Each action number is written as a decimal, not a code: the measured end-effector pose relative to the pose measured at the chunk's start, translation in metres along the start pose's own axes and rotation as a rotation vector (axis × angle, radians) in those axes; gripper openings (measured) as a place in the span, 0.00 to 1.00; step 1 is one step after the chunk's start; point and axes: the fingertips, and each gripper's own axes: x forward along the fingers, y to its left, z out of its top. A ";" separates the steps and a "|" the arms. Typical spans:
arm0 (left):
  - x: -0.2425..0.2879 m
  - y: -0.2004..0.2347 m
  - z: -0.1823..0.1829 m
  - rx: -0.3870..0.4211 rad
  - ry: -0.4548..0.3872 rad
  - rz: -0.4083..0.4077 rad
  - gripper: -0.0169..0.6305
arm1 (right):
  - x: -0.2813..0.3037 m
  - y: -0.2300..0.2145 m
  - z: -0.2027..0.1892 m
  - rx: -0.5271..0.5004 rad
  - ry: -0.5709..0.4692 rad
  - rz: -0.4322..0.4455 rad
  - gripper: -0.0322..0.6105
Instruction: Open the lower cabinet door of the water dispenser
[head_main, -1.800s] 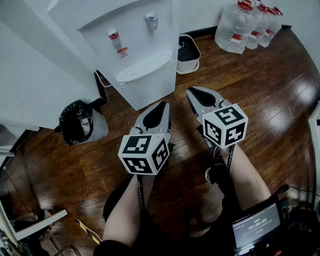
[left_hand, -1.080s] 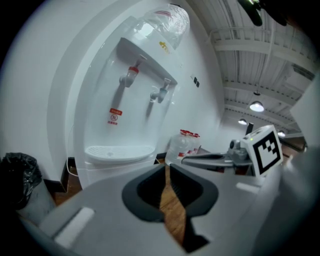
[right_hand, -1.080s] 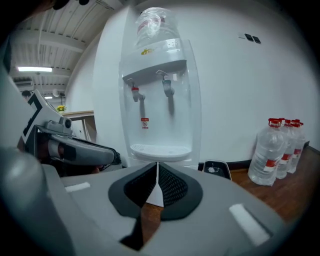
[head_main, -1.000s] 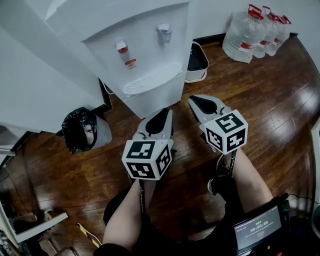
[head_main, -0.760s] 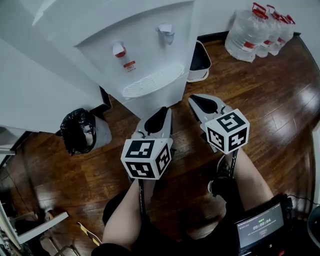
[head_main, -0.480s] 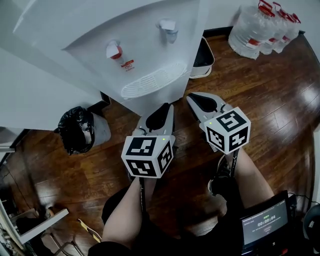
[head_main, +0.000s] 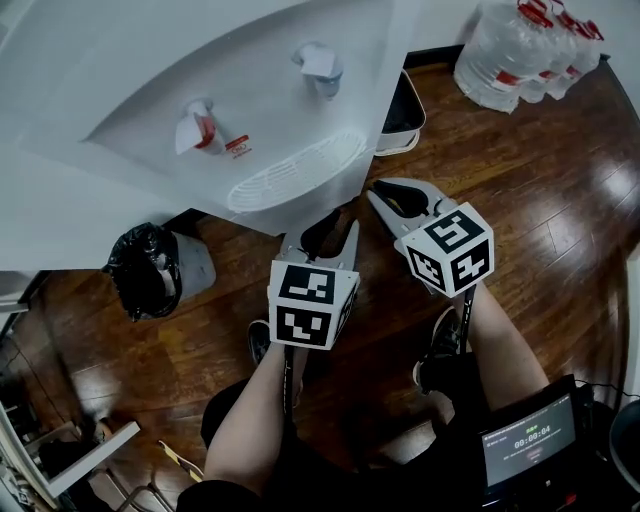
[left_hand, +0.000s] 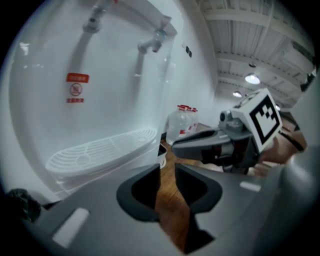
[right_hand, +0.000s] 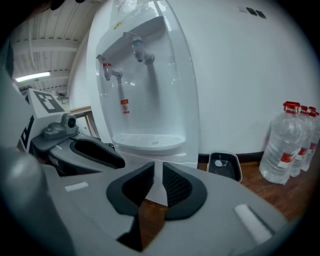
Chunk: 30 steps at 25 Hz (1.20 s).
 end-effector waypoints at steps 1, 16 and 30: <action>0.006 0.000 -0.003 0.047 0.021 0.000 0.22 | 0.004 -0.002 0.000 -0.022 0.002 0.011 0.18; 0.056 -0.022 -0.050 0.288 0.336 -0.185 0.58 | 0.058 -0.052 -0.053 -0.205 0.250 0.049 0.69; 0.049 -0.065 -0.063 0.315 0.458 -0.461 0.68 | 0.125 -0.072 -0.089 -0.210 0.344 0.080 0.85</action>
